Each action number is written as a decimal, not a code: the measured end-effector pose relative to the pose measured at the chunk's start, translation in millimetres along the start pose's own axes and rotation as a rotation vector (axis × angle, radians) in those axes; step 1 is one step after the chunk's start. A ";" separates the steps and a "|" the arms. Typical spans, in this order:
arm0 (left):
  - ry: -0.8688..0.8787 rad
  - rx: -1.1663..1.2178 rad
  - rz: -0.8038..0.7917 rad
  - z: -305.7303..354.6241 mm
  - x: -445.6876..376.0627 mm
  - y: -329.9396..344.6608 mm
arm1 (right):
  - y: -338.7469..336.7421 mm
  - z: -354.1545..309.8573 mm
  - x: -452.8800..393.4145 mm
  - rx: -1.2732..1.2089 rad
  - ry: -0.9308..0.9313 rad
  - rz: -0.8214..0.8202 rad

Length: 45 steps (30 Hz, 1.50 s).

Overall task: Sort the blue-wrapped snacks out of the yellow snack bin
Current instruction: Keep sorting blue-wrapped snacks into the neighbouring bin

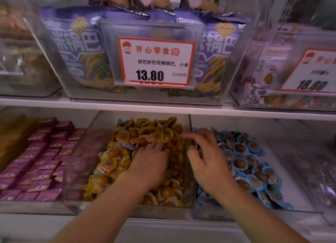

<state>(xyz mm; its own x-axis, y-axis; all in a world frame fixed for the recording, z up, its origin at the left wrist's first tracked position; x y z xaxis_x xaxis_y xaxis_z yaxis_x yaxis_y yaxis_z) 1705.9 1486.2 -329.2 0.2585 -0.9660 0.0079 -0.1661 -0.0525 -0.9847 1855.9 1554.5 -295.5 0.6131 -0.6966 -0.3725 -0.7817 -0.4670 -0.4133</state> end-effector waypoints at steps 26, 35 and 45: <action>0.100 0.426 -0.290 -12.1 -17.4 9.5 | 1.8 -0.1 0.6 -0.020 0.014 0.013; 0.138 0.806 -0.214 -14.9 -13.1 7.6 | 0.4 1.6 0.1 -0.022 0.009 0.008; -0.105 1.439 -0.030 -36.2 12.3 -19.9 | -3.6 -4.3 -1.2 0.008 0.008 -0.032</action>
<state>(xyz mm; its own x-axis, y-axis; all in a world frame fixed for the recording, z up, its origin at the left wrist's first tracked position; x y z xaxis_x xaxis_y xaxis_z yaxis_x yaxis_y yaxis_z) 1677.9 1466.2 -303.2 0.3228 -0.9430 0.0808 0.9094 0.2854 -0.3025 1857.5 1554.6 -290.0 0.6369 -0.6859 -0.3520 -0.7606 -0.4847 -0.4319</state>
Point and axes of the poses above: each hand's wrist, its own x-axis away from the middle knuckle, its own y-axis out of the palm, z = x × y, the point moved 2 cm from there along -x, towards the middle knuckle, and after that the axes turned 12 degrees about -x, right-handed, at the moved point
